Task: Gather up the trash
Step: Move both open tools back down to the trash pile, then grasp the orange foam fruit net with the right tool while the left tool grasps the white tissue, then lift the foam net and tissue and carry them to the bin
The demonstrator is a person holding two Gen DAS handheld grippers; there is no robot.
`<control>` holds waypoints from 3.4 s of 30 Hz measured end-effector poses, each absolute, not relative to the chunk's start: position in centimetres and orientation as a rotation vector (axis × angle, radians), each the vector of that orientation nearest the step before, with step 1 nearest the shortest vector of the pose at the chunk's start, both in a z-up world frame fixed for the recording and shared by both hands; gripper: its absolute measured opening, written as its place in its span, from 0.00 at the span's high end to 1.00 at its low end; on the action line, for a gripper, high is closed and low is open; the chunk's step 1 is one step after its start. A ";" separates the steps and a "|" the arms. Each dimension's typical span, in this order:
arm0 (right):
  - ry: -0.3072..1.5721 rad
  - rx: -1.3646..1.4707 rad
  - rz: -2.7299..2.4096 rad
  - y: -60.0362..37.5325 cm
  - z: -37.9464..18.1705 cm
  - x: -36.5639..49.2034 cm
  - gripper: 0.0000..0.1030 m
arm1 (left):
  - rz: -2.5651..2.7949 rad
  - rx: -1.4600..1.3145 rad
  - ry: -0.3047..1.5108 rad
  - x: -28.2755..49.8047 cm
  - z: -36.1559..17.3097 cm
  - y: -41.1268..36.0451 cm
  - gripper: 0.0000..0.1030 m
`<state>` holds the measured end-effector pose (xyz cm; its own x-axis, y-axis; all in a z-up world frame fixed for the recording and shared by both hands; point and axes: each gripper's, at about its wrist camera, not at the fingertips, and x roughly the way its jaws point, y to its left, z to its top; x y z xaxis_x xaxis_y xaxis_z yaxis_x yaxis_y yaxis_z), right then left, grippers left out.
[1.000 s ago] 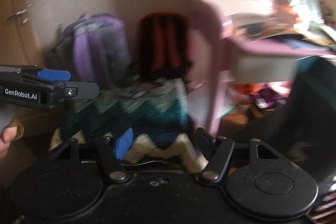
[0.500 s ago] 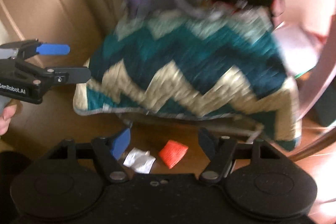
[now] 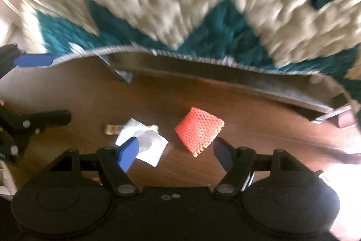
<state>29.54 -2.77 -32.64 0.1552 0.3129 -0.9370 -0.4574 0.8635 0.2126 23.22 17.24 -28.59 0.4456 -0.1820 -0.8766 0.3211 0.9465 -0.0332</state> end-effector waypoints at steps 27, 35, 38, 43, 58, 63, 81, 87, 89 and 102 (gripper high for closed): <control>1.506 -0.151 0.321 3.2 -54.6 35.7 0.28 | -0.395 0.350 1.349 23.9 -52.9 16.1 0.07; 1.519 -0.264 0.294 5.2 -55.2 35.3 0.27 | -0.386 0.332 1.378 24.3 -54.1 15.9 0.31; 1.518 -0.278 0.291 5.4 -55.3 35.4 0.29 | -0.386 0.309 1.381 24.5 -53.6 16.3 0.42; 1.521 -0.319 0.322 5.8 -55.3 35.4 0.35 | -0.386 0.302 1.379 24.6 -53.1 15.6 0.75; 1.488 -0.275 0.378 1.4 -49.9 33.6 0.86 | -0.349 0.228 1.388 25.3 -49.8 16.8 0.97; 1.464 -0.253 0.399 -0.4 -46.5 31.9 0.86 | -0.361 0.230 1.379 25.0 -48.1 16.6 0.97; 1.532 -0.035 0.427 -4.3 -41.8 28.2 0.85 | -0.211 0.134 1.467 26.1 -53.4 18.7 0.36; 1.546 -0.031 0.422 -4.5 -42.3 28.1 0.84 | -0.210 0.171 1.476 26.6 -55.3 18.1 0.35; 1.546 -0.027 0.416 -4.6 -42.5 28.2 0.84 | -0.216 0.207 1.465 26.7 -55.6 17.4 0.33; 1.537 -0.024 0.405 -4.6 -42.7 28.2 0.84 | -0.282 0.230 1.418 26.6 -55.0 15.8 0.83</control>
<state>28.18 -4.60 -42.65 -0.0186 0.2397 -0.9707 -0.2695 0.9337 0.2357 26.64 15.79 -55.04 0.1283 -0.0558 -0.9902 0.3272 0.9449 -0.0108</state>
